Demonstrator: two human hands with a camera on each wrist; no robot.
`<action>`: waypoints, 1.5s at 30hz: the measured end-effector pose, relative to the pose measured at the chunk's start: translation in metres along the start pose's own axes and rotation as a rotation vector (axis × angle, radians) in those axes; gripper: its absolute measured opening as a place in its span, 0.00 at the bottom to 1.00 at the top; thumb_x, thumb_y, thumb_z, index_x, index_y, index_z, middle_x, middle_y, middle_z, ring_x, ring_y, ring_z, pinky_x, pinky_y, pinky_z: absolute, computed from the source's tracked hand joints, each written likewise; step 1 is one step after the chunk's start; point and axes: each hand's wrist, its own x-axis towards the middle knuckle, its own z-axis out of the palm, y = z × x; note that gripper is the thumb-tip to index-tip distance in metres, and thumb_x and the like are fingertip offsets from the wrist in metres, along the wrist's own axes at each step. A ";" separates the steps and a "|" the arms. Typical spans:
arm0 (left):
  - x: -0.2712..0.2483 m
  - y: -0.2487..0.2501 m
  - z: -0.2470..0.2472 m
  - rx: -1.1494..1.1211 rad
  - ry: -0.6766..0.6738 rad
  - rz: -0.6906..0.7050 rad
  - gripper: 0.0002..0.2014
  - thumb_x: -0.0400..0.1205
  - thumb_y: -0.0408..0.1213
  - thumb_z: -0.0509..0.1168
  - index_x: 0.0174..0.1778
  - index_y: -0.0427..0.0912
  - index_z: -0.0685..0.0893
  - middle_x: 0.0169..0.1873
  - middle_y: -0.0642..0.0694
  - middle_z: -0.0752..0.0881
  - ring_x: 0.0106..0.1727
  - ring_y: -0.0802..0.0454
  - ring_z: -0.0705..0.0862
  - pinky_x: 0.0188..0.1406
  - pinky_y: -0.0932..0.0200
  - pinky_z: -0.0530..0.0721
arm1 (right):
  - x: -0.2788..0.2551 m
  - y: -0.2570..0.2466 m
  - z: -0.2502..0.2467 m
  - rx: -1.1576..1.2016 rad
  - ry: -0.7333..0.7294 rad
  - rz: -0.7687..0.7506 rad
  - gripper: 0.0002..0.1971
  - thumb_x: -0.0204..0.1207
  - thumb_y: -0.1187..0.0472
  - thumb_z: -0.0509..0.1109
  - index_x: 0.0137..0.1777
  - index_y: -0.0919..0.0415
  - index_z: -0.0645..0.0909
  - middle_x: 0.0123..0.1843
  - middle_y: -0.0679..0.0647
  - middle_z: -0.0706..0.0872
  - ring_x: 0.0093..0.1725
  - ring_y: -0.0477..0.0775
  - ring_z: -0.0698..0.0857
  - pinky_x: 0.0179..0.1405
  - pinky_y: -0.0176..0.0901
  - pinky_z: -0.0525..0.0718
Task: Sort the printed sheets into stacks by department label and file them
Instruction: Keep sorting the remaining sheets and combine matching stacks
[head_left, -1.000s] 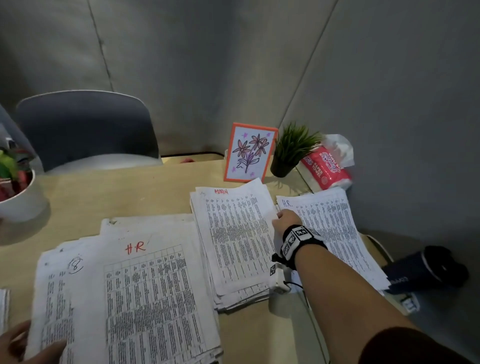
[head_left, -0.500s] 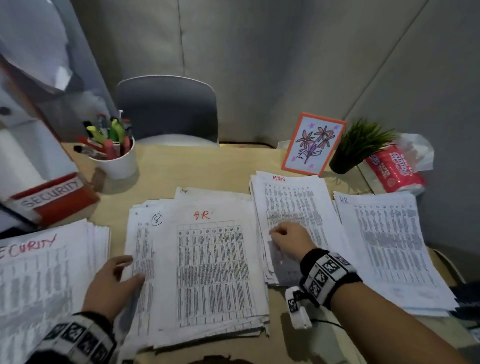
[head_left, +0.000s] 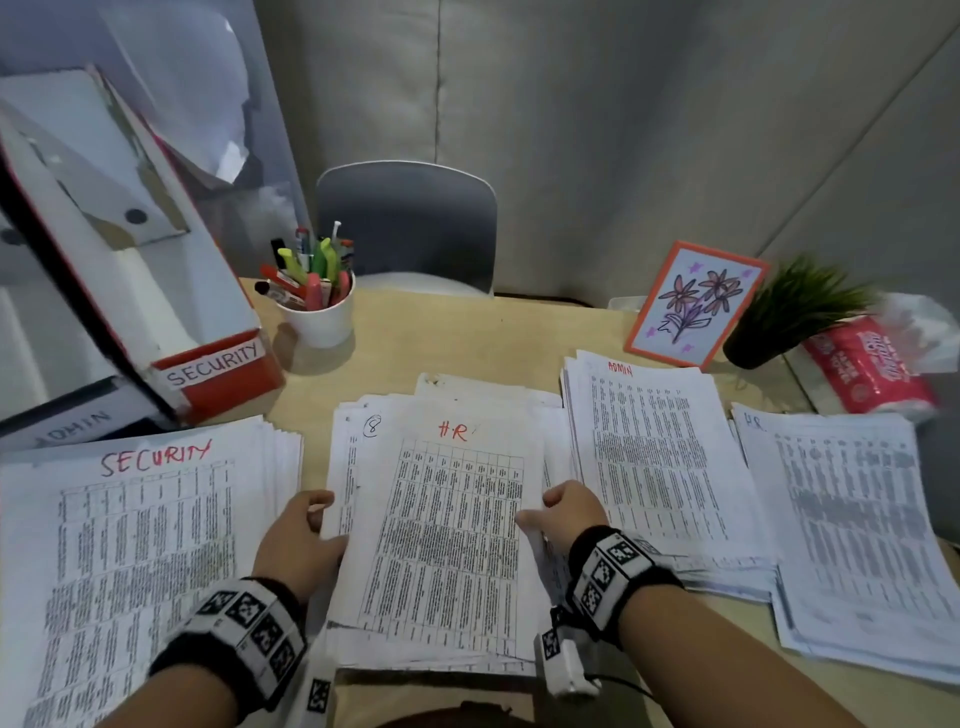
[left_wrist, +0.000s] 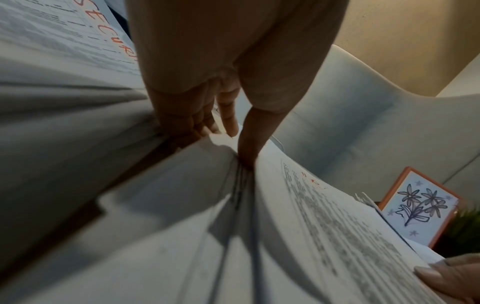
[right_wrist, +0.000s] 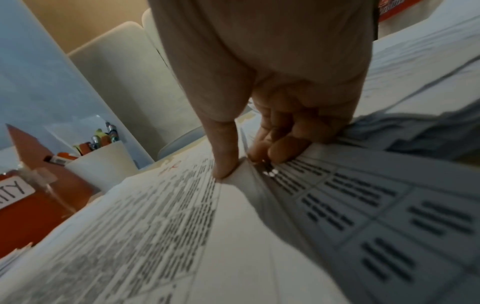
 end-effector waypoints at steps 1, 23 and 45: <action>0.000 0.001 -0.001 0.002 -0.004 0.001 0.26 0.74 0.31 0.74 0.68 0.45 0.76 0.63 0.37 0.82 0.64 0.41 0.80 0.57 0.53 0.77 | -0.001 0.000 0.002 0.009 0.007 -0.012 0.15 0.67 0.56 0.80 0.41 0.57 0.74 0.38 0.50 0.78 0.37 0.49 0.79 0.38 0.38 0.77; -0.005 0.014 -0.004 -0.062 0.041 -0.073 0.21 0.69 0.34 0.79 0.53 0.42 0.77 0.56 0.45 0.78 0.56 0.49 0.78 0.50 0.60 0.72 | -0.015 0.020 -0.017 0.658 0.314 0.013 0.14 0.75 0.81 0.55 0.37 0.67 0.79 0.19 0.52 0.82 0.18 0.47 0.79 0.16 0.30 0.73; 0.004 0.003 -0.024 -0.196 0.084 -0.031 0.07 0.78 0.37 0.71 0.37 0.38 0.87 0.36 0.43 0.88 0.44 0.44 0.86 0.45 0.57 0.79 | -0.006 0.014 -0.006 0.346 0.001 -0.059 0.08 0.74 0.68 0.71 0.52 0.59 0.81 0.47 0.60 0.88 0.45 0.60 0.87 0.51 0.54 0.87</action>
